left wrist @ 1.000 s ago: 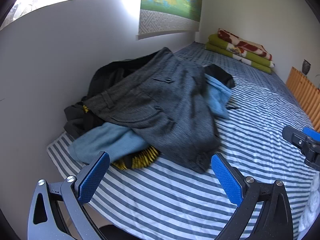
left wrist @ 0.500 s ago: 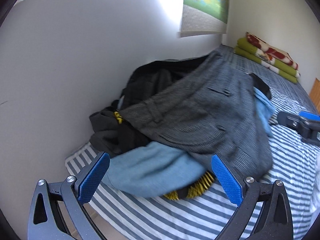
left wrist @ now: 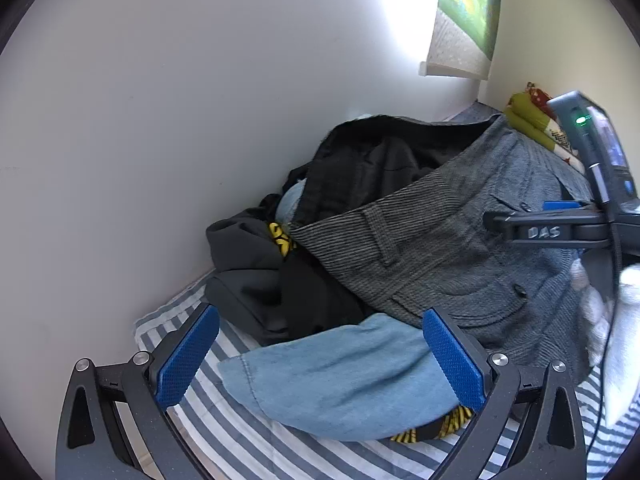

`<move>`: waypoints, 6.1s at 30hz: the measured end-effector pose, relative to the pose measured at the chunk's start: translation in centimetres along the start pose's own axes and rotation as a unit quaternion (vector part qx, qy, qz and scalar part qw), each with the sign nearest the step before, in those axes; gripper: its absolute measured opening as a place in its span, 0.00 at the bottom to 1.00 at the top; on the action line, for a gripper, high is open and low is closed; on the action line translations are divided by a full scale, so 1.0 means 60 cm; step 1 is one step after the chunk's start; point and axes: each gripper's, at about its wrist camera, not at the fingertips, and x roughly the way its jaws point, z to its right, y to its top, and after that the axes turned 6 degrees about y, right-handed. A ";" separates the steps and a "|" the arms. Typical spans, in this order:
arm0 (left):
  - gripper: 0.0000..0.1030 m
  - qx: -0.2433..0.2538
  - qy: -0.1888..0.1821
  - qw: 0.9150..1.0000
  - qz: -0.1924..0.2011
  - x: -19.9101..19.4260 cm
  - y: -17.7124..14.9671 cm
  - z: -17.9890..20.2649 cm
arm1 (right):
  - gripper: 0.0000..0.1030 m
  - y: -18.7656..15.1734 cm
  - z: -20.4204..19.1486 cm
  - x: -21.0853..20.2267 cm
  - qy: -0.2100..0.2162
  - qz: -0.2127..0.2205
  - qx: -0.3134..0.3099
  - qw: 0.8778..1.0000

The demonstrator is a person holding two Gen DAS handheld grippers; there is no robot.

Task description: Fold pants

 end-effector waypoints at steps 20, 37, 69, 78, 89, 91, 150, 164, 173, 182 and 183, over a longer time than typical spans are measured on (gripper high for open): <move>1.00 0.002 0.015 1.000 0.011 -0.035 -0.002 -0.011 | 0.07 -0.017 0.016 -0.026 0.044 -0.008 0.030 0.999; 1.00 0.079 -0.038 0.995 0.052 -0.194 -0.029 0.109 | 0.06 -0.291 0.205 -0.406 0.030 0.127 0.180 0.975; 1.00 0.304 -0.117 0.944 -0.061 -0.207 -0.279 0.334 | 0.40 -0.798 0.342 -0.545 -0.100 0.005 0.296 0.950; 0.96 0.379 -0.097 0.918 -0.055 -0.192 -0.347 0.334 | 0.50 -0.809 0.236 -0.502 -0.047 -0.049 0.243 0.968; 0.86 0.385 -0.136 0.909 -0.082 -0.178 -0.351 0.330 | 0.50 -0.837 0.228 -0.373 -0.077 -0.129 0.215 0.965; 0.86 0.400 -0.119 0.906 -0.067 -0.177 -0.356 0.329 | 0.50 -0.839 0.235 -0.367 -0.086 -0.125 0.217 0.964; 0.25 0.273 -0.199 0.940 -0.055 -0.190 0.046 0.692 | 0.27 -0.630 0.625 -0.458 -0.027 0.005 0.416 0.909; 0.60 0.336 -0.229 0.906 -0.122 0.009 -0.065 0.720 | 0.47 -0.680 0.638 -0.297 -0.040 -0.047 0.333 0.941; 0.64 0.350 -0.228 0.900 -0.123 0.032 -0.088 0.759 | 0.55 -0.643 0.646 -0.202 -0.080 -0.100 0.308 0.943; 0.64 0.357 -0.225 0.898 -0.125 0.031 -0.085 0.771 | 0.02 -0.646 0.651 -0.205 -0.099 -0.096 0.308 0.941; 0.64 0.357 -0.225 0.898 -0.125 0.030 -0.084 0.772 | 0.02 -0.649 0.654 -0.214 -0.096 -0.089 0.315 0.940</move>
